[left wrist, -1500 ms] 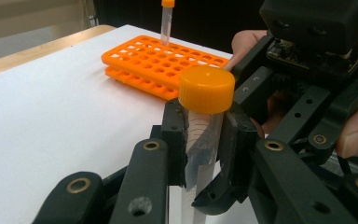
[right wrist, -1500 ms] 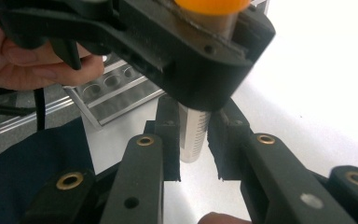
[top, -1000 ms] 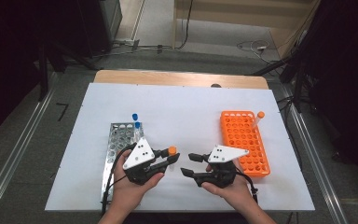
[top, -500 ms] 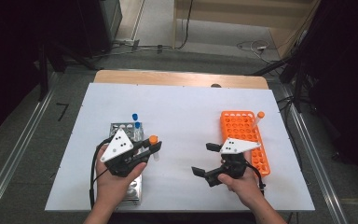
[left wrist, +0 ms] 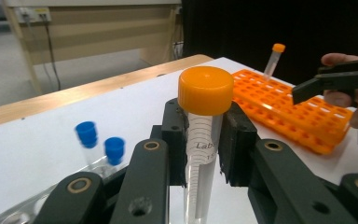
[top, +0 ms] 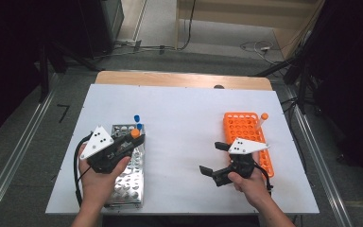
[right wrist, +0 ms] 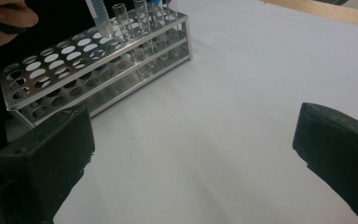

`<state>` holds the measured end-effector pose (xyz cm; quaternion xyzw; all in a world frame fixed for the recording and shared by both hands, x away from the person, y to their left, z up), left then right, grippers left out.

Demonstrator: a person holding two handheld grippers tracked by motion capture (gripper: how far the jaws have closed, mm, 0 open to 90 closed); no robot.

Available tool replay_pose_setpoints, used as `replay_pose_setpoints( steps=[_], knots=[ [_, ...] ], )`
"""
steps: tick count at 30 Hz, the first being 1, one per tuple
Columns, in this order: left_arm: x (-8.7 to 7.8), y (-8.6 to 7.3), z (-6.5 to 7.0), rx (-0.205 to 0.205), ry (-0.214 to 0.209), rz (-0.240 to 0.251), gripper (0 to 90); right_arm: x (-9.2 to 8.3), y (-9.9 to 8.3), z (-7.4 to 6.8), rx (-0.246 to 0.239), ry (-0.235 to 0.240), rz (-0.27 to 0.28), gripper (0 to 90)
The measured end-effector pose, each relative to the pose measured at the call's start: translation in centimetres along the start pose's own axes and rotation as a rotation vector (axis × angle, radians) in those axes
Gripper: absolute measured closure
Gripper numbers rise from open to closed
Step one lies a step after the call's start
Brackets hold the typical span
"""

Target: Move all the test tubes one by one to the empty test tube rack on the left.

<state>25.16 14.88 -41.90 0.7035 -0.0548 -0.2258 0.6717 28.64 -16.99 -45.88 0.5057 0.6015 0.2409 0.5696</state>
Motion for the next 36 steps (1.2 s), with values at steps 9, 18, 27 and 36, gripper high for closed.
replay_pose_setpoints(
  steps=[9,18,27,36],
  knots=[
    [0.0,-1.3,-1.3,-0.028,0.034,-0.02,75.2,0.2,-0.3,0.1,-0.01,-0.01,-0.015,0.0],
    [0.5,-2.2,-1.3,-0.014,0.037,-0.054,75.2,0.1,-0.3,0.3,-0.013,-0.023,-0.014,0.0],
    [0.9,-3.2,-1.2,-0.001,0.018,-0.111,75.1,0.1,-0.5,0.4,-0.013,-0.03,-0.02,0.0],
    [1.0,-3.7,-0.8,0.039,0.017,-0.154,74.8,0.1,-0.6,0.7,-0.011,-0.046,-0.026,0.0]
  ],
)
Point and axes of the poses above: each handheld gripper's, and its own axes: x roughly forward along the jaws, y roughly out of its top, z roughly to its right, the point moved 4 cm from there along x, roughly forward along the jaws, and after that the axes turned 14 degrees about y, right-handed, at the moved point
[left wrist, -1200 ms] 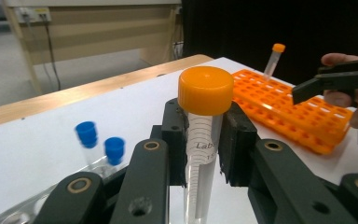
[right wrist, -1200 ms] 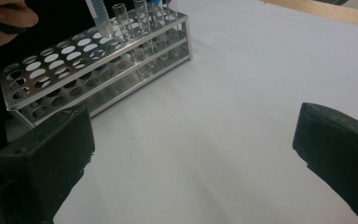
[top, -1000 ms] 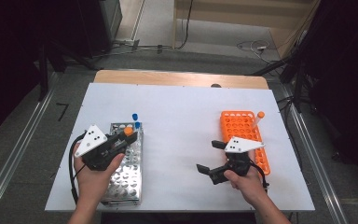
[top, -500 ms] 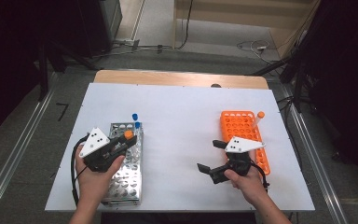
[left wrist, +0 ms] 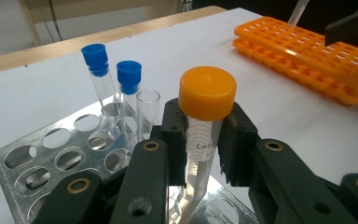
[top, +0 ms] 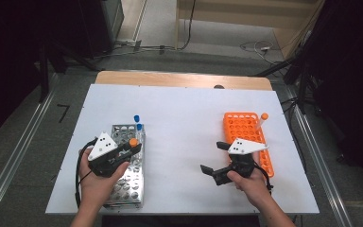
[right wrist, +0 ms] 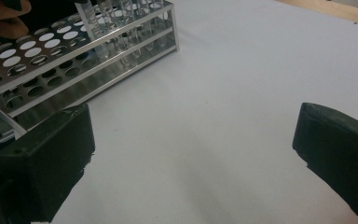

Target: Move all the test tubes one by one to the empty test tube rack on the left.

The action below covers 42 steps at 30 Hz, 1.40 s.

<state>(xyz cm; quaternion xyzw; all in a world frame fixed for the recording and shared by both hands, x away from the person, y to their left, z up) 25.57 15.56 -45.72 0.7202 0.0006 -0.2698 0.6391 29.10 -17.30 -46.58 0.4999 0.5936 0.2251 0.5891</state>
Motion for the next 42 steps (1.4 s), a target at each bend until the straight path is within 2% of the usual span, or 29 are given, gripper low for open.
replay_pose_setpoints(
  steps=[7,15,23,29,31,34,37,42],
  knots=[
    [0.0,-0.1,0.1,0.002,-0.023,-0.012,72.6,0.0,0.1,0.2,0.002,-0.014,0.004,0.0],
    [0.0,-0.1,0.4,0.007,-0.026,-0.016,68.0,-0.1,0.2,0.5,0.006,-0.024,0.007,0.0],
    [-0.3,0.1,0.3,-0.003,-0.027,0.0,67.2,-0.3,0.2,0.9,0.01,-0.038,0.014,0.0],
    [-0.7,0.5,0.5,-0.015,-0.035,0.031,64.7,-0.7,0.4,1.2,0.011,-0.045,0.022,0.0],
    [-0.9,0.7,0.6,-0.018,-0.03,0.047,59.0,-0.9,0.4,1.4,0.014,-0.05,0.024,0.0],
    [-1.1,1.0,0.7,-0.032,-0.022,0.065,45.3,-1.4,0.5,1.9,0.018,-0.063,0.033,0.0],
    [-1.3,1.3,0.9,-0.052,-0.029,0.078,32.4,-2.1,0.5,2.5,0.025,-0.078,0.044,0.0],
    [-1.5,1.9,1.3,-0.08,-0.048,0.094,18.5,-3.2,0.4,3.7,0.043,-0.114,0.056,0.0]
  ],
)
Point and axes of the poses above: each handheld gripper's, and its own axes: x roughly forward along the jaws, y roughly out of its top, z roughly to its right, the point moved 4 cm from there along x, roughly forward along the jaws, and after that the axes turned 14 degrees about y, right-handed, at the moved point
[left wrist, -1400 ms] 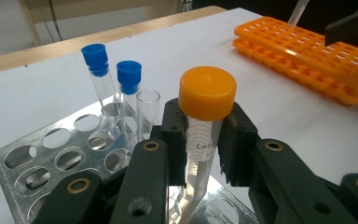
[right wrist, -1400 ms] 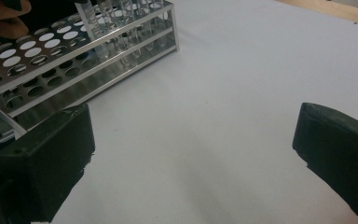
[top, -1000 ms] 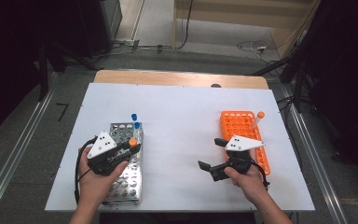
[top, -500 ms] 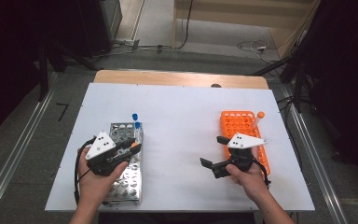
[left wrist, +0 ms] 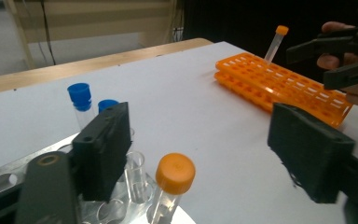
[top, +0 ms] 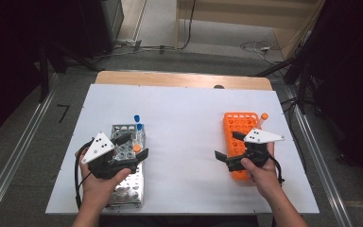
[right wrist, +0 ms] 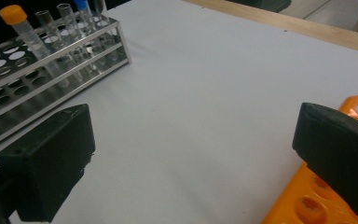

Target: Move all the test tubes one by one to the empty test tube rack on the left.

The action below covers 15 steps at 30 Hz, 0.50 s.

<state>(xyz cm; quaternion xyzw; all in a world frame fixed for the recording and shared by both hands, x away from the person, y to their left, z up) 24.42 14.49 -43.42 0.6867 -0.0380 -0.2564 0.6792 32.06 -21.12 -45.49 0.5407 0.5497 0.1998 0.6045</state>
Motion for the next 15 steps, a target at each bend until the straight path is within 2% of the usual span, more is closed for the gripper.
replay_pose_setpoints(
  steps=[7,11,15],
  knots=[
    [0.6,0.0,0.8,0.004,-0.016,-0.015,2.0,-1.4,-0.4,1.9,0.022,-0.051,-0.004,0.0],
    [0.7,-0.1,1.3,0.007,-0.052,-0.014,0.0,-2.0,-0.8,3.1,0.043,-0.069,-0.001,0.0],
    [0.8,-0.1,1.7,0.011,-0.061,-0.011,0.0,-2.8,-1.1,4.1,0.064,-0.08,0.004,0.0]
  ],
)
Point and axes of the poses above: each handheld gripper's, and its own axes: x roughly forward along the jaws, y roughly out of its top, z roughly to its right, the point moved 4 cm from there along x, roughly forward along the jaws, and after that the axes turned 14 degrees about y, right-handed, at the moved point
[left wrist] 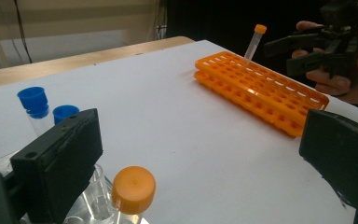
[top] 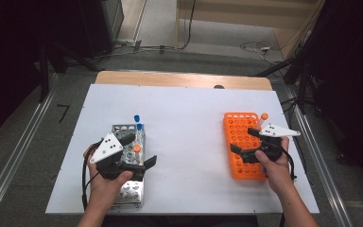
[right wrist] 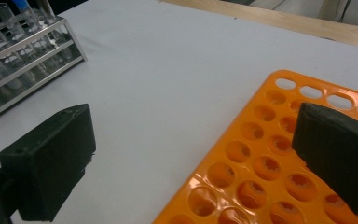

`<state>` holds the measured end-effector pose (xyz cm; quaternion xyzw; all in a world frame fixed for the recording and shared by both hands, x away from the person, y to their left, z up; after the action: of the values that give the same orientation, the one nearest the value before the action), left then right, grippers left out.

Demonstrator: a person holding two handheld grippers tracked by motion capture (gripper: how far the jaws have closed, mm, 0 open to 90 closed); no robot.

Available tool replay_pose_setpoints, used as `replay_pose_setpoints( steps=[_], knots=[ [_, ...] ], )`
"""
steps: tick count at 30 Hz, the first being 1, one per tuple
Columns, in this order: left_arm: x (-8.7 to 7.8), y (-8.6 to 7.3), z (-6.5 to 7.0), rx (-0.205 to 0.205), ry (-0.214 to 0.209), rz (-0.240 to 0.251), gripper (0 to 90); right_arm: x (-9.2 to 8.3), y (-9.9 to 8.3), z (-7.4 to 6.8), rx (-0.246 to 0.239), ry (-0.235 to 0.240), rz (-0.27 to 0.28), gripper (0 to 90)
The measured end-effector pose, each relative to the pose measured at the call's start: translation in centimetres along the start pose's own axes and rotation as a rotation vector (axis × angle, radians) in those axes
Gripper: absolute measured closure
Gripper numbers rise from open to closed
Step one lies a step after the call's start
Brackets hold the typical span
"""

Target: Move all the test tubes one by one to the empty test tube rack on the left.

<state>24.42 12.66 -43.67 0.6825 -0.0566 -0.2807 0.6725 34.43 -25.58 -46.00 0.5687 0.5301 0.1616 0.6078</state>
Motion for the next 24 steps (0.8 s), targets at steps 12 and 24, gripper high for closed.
replay_pose_setpoints(
  steps=[12,24],
  knots=[
    [0.2,0.0,0.3,0.003,-0.001,0.0,0.0,-2.0,-0.9,3.4,0.073,-0.067,0.022,2.4],
    [0.4,-0.1,0.7,0.006,-0.016,-0.002,0.0,-1.6,-1.4,7.2,0.159,-0.217,0.023,22.1]
  ],
)
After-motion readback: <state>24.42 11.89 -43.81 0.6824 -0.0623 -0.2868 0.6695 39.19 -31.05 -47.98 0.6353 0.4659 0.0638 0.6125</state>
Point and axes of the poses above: each handheld gripper's, and its own axes: x roughly forward along the jaws, y roughly out of its top, z roughly to its right, the point moved 4 cm from there along x, roughly forward along the jaws, and after that the axes turned 14 degrees about y, right-handed, at the moved point
